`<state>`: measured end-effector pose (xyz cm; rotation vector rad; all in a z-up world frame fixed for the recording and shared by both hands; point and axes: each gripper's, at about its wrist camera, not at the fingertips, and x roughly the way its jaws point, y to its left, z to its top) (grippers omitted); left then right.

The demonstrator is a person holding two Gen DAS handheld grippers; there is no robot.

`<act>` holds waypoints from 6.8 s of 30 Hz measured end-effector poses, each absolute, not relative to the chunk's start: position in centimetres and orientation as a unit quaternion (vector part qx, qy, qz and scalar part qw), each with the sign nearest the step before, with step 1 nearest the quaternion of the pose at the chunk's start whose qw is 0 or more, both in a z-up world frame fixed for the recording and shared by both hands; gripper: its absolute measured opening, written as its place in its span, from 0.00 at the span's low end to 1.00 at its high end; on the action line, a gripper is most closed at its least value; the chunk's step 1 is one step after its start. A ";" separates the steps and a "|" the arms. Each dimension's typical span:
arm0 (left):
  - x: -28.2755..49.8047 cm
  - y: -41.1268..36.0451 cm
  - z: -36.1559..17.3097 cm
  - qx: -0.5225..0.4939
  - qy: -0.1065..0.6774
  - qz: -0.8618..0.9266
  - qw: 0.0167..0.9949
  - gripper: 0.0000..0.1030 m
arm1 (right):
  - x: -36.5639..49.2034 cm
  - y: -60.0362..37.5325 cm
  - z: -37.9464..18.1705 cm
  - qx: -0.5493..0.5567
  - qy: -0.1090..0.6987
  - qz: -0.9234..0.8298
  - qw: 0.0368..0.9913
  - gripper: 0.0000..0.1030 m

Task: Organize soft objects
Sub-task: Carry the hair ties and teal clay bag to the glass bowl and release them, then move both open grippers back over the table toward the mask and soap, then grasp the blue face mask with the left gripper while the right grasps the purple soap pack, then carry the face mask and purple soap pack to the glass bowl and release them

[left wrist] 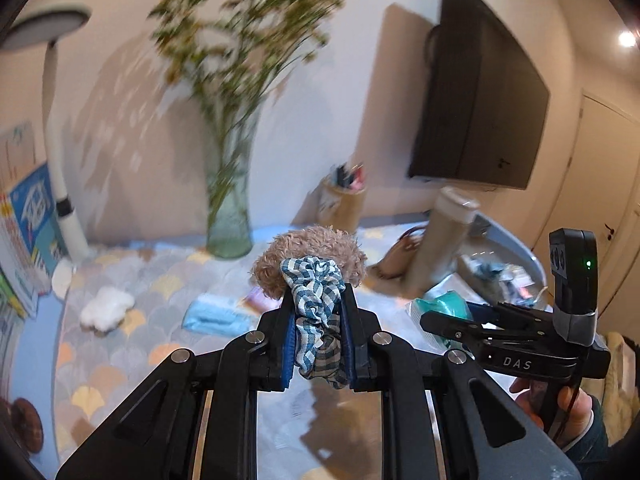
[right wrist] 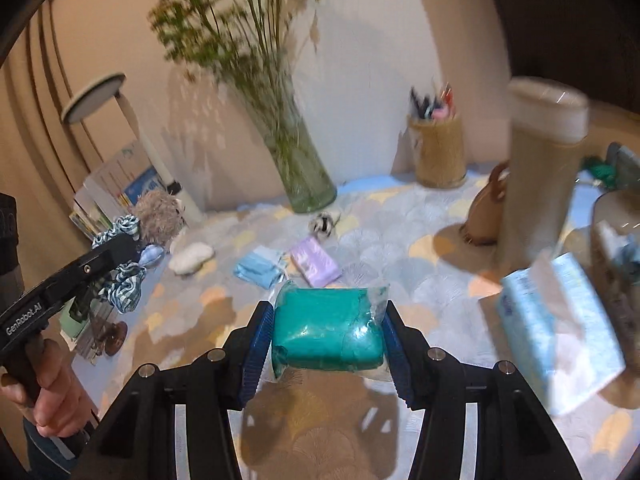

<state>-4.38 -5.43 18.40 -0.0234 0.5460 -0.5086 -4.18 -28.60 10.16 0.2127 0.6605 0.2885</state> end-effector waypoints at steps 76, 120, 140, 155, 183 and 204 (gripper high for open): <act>-5.6 -13.1 17.6 0.074 0.253 -0.066 0.962 0.71 | -5.7 -38.1 13.6 0.195 0.282 0.042 0.939 0.93; 14.2 2.8 2.7 -0.167 0.463 -0.031 0.870 0.70 | 13.4 -20.6 1.5 -0.012 0.417 0.144 0.897 0.73; 7.2 -2.9 4.6 0.033 0.400 -0.176 0.899 0.14 | 8.4 -24.4 1.0 0.001 0.425 0.120 0.897 0.42; 5.0 -3.7 1.9 0.004 0.512 -0.223 0.829 0.45 | 6.3 -26.8 -0.5 0.046 0.419 0.131 0.897 0.48; 0.9 -8.4 8.1 0.020 0.355 -0.173 0.919 0.11 | 4.1 -26.1 1.3 0.017 0.350 0.142 0.926 0.39; -2.3 -22.1 20.8 0.067 0.210 -0.316 0.923 0.11 | -6.0 -38.2 16.8 0.086 0.182 0.025 0.979 0.39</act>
